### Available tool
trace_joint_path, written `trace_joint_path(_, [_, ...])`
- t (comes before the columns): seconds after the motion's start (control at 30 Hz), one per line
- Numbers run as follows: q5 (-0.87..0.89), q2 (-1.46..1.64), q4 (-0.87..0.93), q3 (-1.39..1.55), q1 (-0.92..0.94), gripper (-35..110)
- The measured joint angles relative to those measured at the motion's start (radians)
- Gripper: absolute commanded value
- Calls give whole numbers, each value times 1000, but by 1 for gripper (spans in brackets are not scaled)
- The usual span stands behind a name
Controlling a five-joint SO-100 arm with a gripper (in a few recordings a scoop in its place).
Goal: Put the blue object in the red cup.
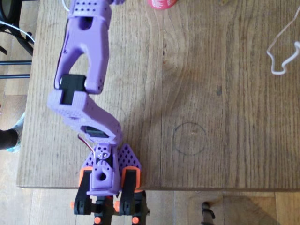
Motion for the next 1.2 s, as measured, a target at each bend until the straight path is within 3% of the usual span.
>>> trace_joint_path(0.7, [-135, -298, -52, -276, 117, 1])
trace_joint_path(0.9, [-135, -298, 14, -276, 118, 33])
trace_joint_path(1.2, [-135, -298, 101, -316, 124, 37])
